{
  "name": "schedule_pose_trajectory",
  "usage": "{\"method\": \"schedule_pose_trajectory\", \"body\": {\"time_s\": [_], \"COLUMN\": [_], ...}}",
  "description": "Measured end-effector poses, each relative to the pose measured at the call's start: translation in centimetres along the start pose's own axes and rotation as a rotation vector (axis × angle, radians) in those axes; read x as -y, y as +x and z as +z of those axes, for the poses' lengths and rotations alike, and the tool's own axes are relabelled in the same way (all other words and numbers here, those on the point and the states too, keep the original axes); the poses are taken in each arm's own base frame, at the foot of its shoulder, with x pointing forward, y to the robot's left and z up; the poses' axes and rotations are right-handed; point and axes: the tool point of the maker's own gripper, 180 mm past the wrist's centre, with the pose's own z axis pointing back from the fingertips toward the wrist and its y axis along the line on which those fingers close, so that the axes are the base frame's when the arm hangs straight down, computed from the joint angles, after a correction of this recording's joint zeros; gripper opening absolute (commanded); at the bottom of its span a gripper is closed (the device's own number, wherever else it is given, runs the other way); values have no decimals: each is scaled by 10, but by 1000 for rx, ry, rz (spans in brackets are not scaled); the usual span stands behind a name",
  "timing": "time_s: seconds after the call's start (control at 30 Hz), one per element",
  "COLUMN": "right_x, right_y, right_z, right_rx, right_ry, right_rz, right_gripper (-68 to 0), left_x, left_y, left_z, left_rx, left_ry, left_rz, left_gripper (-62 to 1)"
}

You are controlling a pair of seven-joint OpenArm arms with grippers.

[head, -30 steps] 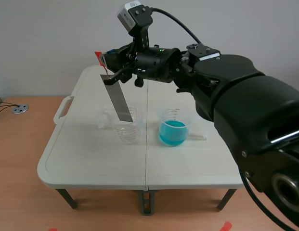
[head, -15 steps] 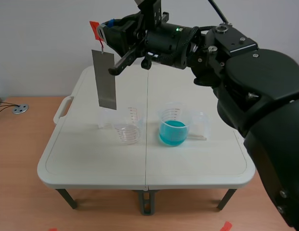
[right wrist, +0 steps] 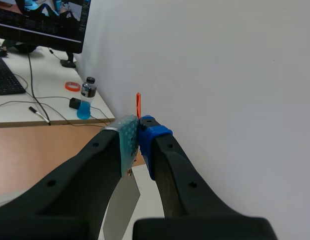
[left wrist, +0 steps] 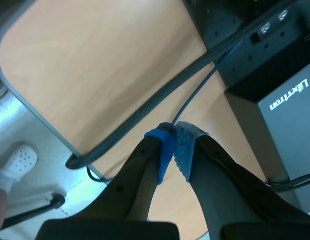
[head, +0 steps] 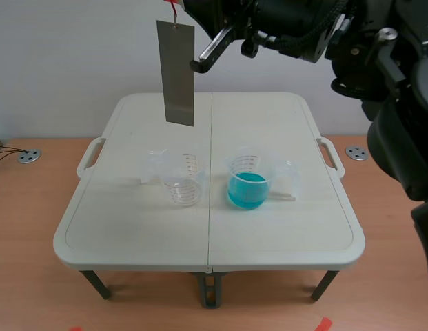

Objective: Hold the metal plate by the orange handle, dip it into the blue solution, take it out and point at it, then put the plate back in the beaker on the left.
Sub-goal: 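Point at the plate with the left hand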

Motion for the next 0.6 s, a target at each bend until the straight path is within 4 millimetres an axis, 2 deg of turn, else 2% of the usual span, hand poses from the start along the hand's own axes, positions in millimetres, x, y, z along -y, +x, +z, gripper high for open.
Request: {"method": "schedule_pose_trajectory", "body": {"time_s": [0.3, 0.47, 0.6], "right_x": [23, 39, 51], "right_y": [24, 25, 24], "right_z": [34, 53, 65], "right_rx": [29, 13, -20], "right_ry": [-73, -104, -117], "right_rz": [12, 13, 21], "right_gripper": [-660, -660, -660], "left_x": [-27, -58, -80], "left_y": [62, 113, 163], "left_z": [15, 35, 59], "left_rx": [153, 280, 403], "left_ry": [20, 80, 127], "left_rz": [-1, -19, -59], "left_gripper": [-591, -591, -591]}}
